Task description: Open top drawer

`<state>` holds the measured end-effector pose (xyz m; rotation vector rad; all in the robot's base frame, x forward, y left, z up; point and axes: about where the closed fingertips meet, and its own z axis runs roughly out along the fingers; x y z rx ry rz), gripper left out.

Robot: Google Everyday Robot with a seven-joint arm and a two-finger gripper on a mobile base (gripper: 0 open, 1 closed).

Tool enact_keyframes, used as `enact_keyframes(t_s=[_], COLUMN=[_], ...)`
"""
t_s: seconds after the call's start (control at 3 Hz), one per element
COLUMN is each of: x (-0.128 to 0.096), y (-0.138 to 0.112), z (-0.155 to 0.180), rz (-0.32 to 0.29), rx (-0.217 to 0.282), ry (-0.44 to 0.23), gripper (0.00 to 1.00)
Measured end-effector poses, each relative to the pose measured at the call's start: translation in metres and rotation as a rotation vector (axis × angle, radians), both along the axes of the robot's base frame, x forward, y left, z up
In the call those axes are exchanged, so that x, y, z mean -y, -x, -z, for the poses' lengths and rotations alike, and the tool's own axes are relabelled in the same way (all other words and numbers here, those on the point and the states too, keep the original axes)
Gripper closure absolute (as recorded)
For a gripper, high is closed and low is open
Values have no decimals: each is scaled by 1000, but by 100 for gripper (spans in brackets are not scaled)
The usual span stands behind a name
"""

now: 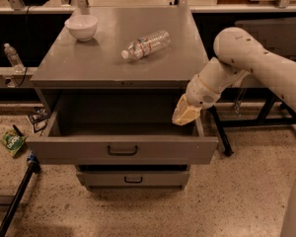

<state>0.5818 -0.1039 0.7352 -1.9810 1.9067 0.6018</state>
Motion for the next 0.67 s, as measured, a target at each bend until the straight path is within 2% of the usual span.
enact_keyframes(t_s=[0.33, 0.67], x=[-9, -22], y=[-5, -9], z=[17, 42], rz=[2, -21], rx=[22, 62], ry=[7, 19], gripper=[100, 100])
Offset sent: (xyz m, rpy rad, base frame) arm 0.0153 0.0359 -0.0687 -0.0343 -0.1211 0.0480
